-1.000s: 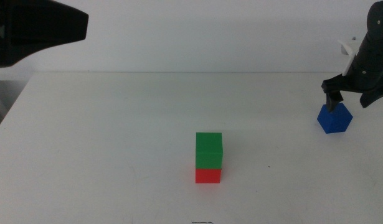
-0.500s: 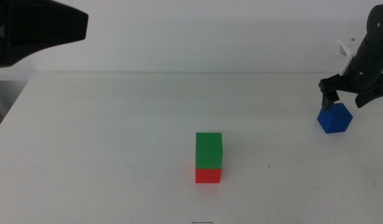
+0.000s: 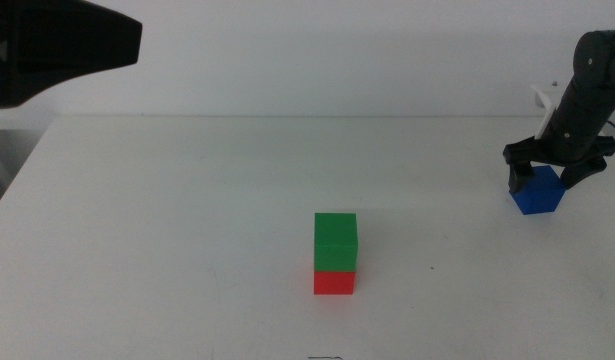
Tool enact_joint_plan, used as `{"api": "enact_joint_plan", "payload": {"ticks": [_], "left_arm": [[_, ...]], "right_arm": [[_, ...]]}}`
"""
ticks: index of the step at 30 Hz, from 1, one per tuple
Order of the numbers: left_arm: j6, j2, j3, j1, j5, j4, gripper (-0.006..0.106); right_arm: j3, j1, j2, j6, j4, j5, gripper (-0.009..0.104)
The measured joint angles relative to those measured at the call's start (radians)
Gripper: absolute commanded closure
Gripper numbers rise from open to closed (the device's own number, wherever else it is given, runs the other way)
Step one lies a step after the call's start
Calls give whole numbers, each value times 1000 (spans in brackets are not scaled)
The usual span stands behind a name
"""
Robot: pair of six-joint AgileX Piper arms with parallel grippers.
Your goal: Stack red cubes first, then green, then blue cubes in a specific spot.
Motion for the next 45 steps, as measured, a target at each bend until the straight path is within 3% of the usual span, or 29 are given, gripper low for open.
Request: {"api": "enact_joint_plan", "payload": {"ticks": [4, 7, 9, 13, 20, 31, 36, 45], "left_arm": [[0, 0, 0, 0, 0, 0, 9], [0, 0, 0, 0, 0, 0, 9], [0, 0, 0, 0, 0, 0, 9], [0, 0, 0, 0, 0, 0, 9], [0, 0, 0, 0, 0, 0, 9], [1, 0, 0, 0, 0, 0, 9], [2, 0, 0, 0, 0, 0, 9], [2, 0, 0, 0, 0, 0, 9]], "right_arm": [[0, 0, 20, 0, 0, -5, 20], [0, 0, 31, 1, 0, -20, 32], [0, 0, 36, 1, -1, -28, 49], [0, 0, 40, 22, -6, -50, 97], [41, 16, -31, 115, -34, -57, 96], [427, 157, -440, 436, -151, -146, 96], [456, 247, -547, 550, -199, -57, 96], [425, 452, -575, 686, -203, 105, 96]]}}
